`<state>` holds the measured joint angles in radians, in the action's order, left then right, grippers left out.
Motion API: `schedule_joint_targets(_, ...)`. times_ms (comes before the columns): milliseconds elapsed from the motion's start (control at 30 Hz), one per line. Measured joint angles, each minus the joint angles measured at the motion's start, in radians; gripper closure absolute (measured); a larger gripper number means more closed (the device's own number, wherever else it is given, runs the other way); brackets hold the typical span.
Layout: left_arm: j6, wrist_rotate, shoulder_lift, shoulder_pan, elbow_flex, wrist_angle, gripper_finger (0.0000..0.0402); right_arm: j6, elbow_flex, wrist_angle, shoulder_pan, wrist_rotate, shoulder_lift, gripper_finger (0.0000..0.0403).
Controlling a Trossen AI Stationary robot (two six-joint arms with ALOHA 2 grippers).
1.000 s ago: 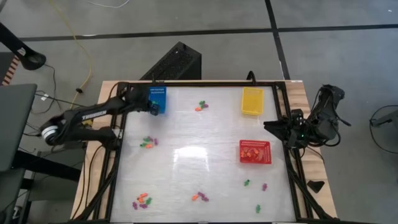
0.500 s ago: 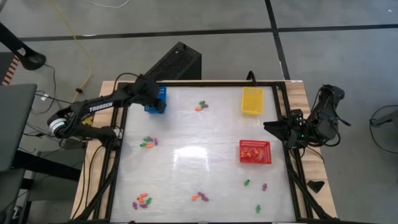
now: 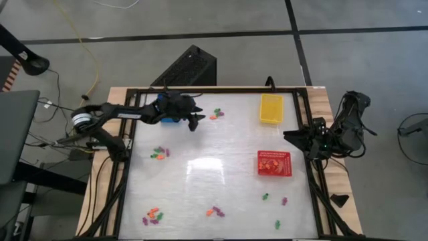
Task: Sort Halloween decoration
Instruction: Put the orange skeleton toy into the red bin
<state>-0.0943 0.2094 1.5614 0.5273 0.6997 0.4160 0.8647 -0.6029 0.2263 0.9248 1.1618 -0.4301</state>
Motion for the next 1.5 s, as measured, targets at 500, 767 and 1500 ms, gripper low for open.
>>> schedule_joint_targets(500,0.088,-0.006,0.299,0.002,0.306,-0.239,0.0216,0.026,0.0,-0.023,0.0,-0.009,0.0,0.0182)
schedule_joint_targets(767,0.142,-0.003,0.417,0.002,0.538,-0.498,0.0216,0.026,0.0,-0.025,0.0,-0.009,0.0,0.0182)
schedule_joint_targets(1500,0.147,0.01,0.48,-0.008,0.608,-0.776,0.04,-0.006,0.0,-0.029,0.0,-0.009,0.0,0.0182)
